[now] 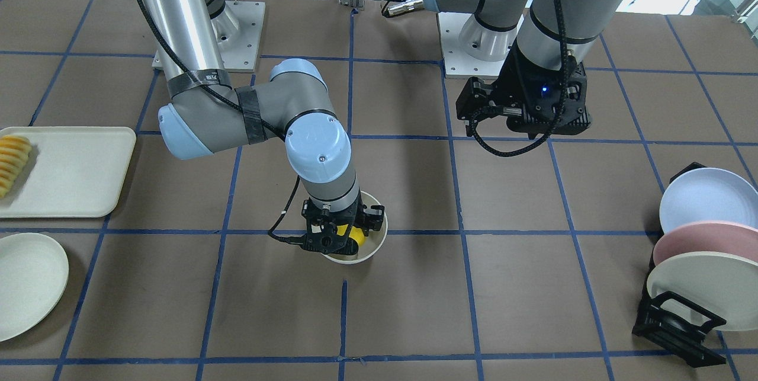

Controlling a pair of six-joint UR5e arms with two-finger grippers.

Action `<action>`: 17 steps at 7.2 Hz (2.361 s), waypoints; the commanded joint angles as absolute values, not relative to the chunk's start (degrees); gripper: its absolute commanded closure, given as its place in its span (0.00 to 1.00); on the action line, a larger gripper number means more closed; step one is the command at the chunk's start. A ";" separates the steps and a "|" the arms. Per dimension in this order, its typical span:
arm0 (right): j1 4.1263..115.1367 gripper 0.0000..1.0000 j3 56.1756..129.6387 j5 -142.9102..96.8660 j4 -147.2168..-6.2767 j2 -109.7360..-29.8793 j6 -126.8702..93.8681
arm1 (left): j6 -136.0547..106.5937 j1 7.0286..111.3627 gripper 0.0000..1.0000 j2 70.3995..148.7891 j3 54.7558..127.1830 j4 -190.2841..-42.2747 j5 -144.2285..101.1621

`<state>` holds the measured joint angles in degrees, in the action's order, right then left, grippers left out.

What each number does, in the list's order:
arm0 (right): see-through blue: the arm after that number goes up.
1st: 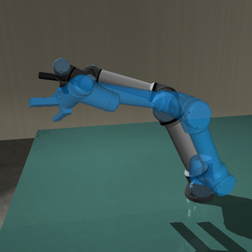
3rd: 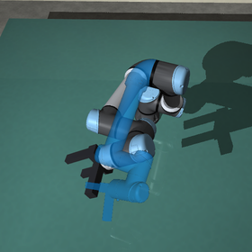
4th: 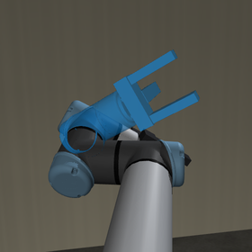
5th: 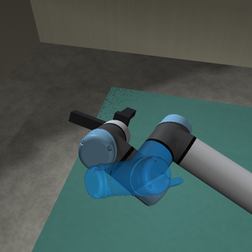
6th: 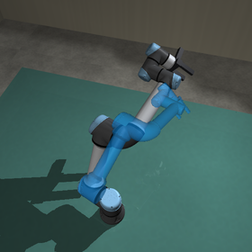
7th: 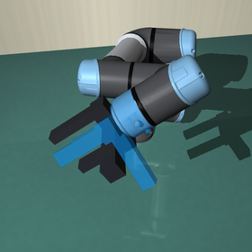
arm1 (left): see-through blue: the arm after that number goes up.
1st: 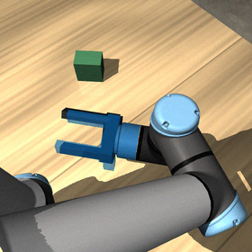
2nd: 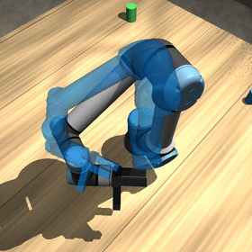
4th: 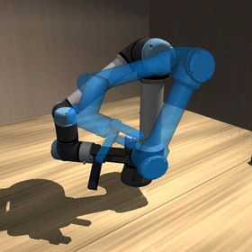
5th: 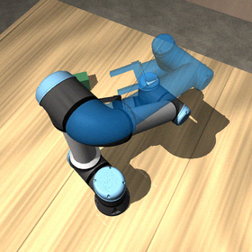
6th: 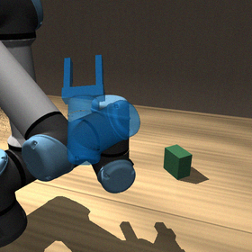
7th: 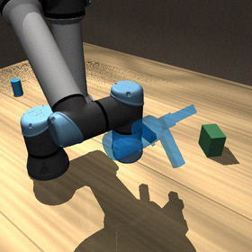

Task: Place bowl and put lemon in it

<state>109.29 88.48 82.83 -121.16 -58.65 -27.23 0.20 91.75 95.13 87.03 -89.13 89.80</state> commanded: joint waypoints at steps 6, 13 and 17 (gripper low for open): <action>101.55 0.00 87.89 84.72 -104.43 -69.76 -12.75 | 0.26 91.49 0.00 94.92 86.40 -89.56 90.00; 90.09 0.00 89.38 88.24 -87.55 -88.67 -6.86 | 0.18 91.93 0.00 94.31 87.19 -89.38 90.09; 90.09 0.00 89.56 88.77 -87.37 -88.68 -6.94 | 0.26 91.93 0.00 94.31 86.84 -89.47 90.00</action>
